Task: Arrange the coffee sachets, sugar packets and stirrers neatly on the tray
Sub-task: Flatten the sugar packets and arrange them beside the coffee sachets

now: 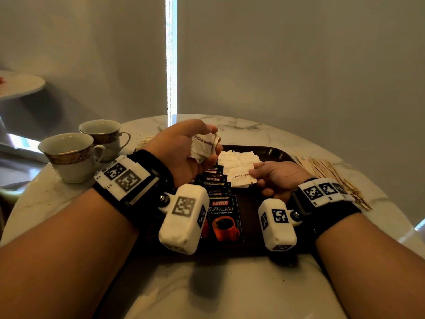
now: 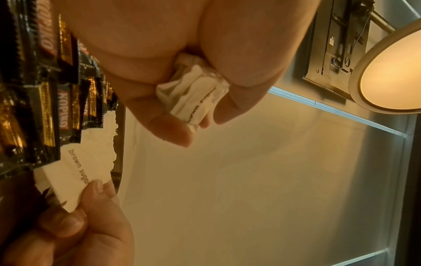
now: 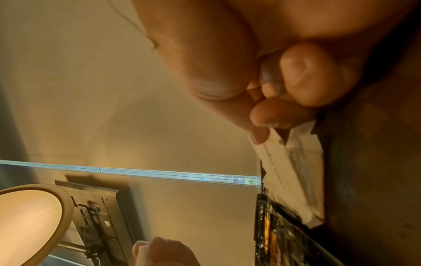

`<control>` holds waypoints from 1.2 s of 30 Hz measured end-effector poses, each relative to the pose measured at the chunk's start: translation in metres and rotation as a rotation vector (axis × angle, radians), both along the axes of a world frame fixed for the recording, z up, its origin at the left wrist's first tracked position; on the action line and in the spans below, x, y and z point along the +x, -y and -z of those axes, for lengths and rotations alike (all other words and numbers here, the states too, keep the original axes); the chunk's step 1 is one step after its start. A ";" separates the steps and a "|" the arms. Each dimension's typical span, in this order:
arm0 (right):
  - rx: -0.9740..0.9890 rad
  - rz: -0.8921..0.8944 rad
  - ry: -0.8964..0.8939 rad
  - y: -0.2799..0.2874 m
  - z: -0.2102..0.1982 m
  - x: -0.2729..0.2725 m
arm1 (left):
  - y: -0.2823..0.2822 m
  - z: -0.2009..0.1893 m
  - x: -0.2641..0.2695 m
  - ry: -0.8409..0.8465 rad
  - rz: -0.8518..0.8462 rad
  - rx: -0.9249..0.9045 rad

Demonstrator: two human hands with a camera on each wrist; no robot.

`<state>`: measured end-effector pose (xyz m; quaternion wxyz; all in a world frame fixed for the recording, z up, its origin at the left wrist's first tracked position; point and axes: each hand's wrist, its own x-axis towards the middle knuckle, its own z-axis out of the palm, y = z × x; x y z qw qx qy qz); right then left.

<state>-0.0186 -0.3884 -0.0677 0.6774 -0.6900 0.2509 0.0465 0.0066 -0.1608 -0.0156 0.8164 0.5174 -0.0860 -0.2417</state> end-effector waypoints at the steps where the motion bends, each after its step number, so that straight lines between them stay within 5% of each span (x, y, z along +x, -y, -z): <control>1: -0.009 -0.005 -0.002 0.000 0.001 0.001 | 0.000 -0.001 0.000 0.004 -0.005 -0.007; 36: -0.086 -0.029 0.066 -0.016 -0.008 -0.011 | 0.003 0.002 -0.002 -0.011 -0.034 0.021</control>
